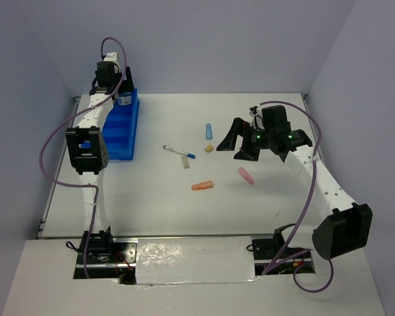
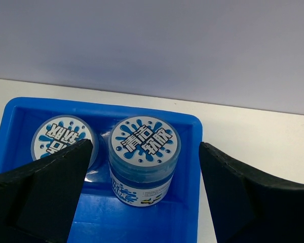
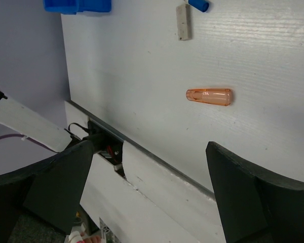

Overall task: Sort the stationery into containers
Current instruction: Pick up the stationery from the storage box, then place the stationery in the storage box.

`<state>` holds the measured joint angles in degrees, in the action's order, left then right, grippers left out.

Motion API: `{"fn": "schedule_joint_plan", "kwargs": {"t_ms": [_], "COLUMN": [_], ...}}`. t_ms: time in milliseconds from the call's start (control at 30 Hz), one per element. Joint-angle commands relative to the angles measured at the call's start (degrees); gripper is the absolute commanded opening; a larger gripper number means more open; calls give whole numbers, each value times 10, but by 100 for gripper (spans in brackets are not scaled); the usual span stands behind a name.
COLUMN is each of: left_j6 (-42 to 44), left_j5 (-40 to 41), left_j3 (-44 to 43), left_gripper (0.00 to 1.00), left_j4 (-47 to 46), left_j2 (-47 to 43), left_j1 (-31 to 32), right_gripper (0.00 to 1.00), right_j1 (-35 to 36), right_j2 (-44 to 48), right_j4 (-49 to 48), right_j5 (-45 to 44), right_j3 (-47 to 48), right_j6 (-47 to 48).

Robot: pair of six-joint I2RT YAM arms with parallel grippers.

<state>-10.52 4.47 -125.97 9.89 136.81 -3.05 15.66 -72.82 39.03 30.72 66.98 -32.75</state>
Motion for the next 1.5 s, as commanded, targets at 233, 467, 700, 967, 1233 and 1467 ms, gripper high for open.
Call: {"fn": "schedule_joint_plan", "kwargs": {"t_ms": [233, 467, 700, 967, 1233, 1467], "left_j6": [2, -4, -14, -54, -95, -113], "left_j5": [-10, -6, -16, -38, -81, -138], "left_j3": [-5, -17, -12, 55, 222, 268], "left_gripper": [99, 80, 47, 7, 0, 0], "left_j4": [-15, -19, -22, -84, -325, -457], "left_j2": [41, 46, 19, -58, -109, -91], "left_j1": [1, 0, -1, -15, -39, -49], "right_gripper": [100, 100, 100, 100, 100, 100], "right_j1": [7, 9, 9, 9, 9, 10], "right_j2": [11, 14, 6, -2, 3, 11], "right_j4": [-18, -22, -19, -23, -19, -26], "right_j5": [3, -7, -5, -1, -7, -7], "right_j3": [12, 10, 13, 15, -2, -23], "right_j6": [-7, -8, -7, -2, 7, 2]}}
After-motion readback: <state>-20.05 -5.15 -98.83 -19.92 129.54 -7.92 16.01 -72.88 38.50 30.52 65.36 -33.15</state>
